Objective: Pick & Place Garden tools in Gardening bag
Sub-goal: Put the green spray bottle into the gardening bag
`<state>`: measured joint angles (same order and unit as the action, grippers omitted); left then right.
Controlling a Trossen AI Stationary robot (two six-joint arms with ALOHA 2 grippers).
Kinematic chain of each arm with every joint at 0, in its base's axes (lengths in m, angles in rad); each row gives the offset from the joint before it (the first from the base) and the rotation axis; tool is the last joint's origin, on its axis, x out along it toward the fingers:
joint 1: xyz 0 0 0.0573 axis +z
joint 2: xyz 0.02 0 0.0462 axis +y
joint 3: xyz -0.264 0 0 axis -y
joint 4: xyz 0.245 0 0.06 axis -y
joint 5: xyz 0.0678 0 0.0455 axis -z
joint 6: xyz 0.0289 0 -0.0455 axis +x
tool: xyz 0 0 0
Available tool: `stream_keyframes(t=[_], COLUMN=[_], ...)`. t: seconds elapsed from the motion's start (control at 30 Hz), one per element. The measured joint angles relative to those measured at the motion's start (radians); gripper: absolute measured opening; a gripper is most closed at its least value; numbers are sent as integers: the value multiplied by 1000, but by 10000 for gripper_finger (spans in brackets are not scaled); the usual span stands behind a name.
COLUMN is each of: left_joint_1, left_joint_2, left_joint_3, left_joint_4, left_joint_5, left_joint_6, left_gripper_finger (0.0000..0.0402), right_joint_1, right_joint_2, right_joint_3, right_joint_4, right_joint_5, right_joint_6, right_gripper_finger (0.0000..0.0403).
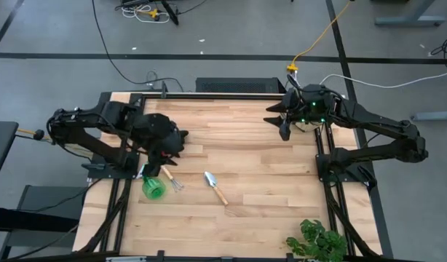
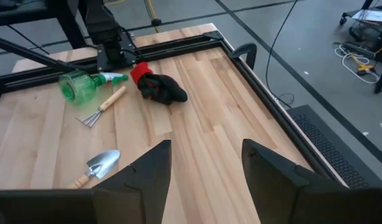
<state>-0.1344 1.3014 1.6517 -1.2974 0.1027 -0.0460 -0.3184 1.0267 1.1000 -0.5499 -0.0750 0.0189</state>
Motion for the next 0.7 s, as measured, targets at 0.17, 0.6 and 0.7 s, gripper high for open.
stream_keyframes(t=[0.17,0.6,0.7], left_joint_1=[-1,0,0], left_joint_2=[-26,-135,-163], left_joint_3=[-70,-412,-486], left_joint_4=[5,50,73], left_joint_5=[-16,-17,-16], left_joint_6=[-52,-53,-54], left_gripper_finger=[133,133,133], right_joint_1=[12,13,13], right_joint_2=[0,0,0], right_joint_3=[0,0,0], right_joint_4=[10,41,41], right_joint_5=[15,15,15], right_joint_6=[0,-1,-1], right_gripper_finger=[196,196,196])
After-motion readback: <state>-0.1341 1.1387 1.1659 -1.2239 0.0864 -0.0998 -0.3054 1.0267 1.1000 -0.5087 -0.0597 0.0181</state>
